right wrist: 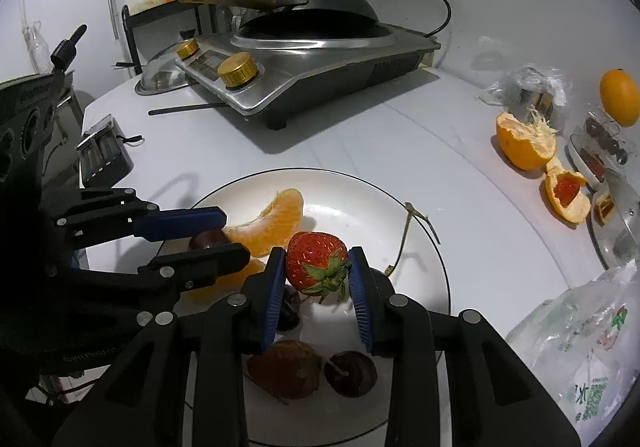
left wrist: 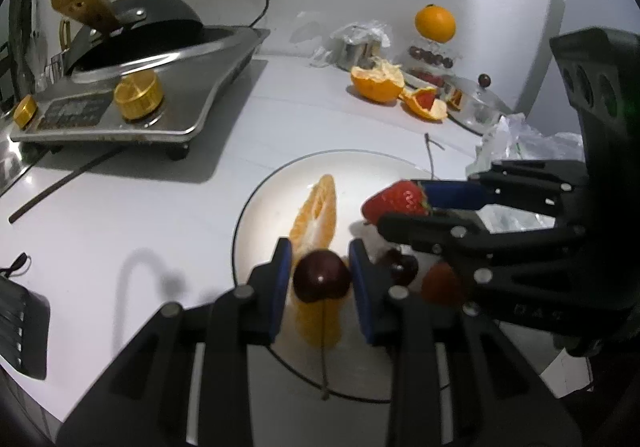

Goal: Organize fruits

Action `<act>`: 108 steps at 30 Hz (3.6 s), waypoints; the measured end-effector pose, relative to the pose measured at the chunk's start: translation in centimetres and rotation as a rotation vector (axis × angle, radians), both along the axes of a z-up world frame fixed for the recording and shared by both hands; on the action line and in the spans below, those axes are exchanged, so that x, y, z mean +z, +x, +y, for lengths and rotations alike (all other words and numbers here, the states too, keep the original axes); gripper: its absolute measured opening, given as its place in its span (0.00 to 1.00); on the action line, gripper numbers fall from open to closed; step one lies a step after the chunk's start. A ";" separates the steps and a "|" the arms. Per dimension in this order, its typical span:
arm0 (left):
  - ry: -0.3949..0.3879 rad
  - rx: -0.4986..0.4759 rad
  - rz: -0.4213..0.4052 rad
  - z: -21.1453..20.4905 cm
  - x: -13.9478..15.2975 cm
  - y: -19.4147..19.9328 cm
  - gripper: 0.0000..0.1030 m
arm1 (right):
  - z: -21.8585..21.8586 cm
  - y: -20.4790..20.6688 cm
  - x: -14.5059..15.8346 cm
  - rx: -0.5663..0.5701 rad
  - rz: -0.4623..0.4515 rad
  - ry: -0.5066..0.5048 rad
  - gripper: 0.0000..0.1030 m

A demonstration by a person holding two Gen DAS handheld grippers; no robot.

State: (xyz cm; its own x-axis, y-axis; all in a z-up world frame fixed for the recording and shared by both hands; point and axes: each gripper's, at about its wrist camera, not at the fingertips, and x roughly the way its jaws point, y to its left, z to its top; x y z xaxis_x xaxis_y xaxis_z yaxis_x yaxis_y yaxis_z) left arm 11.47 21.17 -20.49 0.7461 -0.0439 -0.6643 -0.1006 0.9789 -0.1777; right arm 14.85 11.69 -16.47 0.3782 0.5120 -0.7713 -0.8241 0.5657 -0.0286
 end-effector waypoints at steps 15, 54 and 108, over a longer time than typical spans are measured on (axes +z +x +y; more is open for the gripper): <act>0.011 0.025 0.009 -0.2 0.6 -0.1 0.40 | -0.7 0.2 0.4 -0.019 0.002 0.014 0.38; 0.058 0.017 -0.172 -7.5 9.1 -7.4 0.80 | -11.8 -7.0 7.8 -0.150 -0.140 0.112 0.50; 0.220 0.098 -0.509 -19.9 25.2 -23.8 0.83 | -26.3 -25.6 24.5 -0.382 -0.537 0.384 0.70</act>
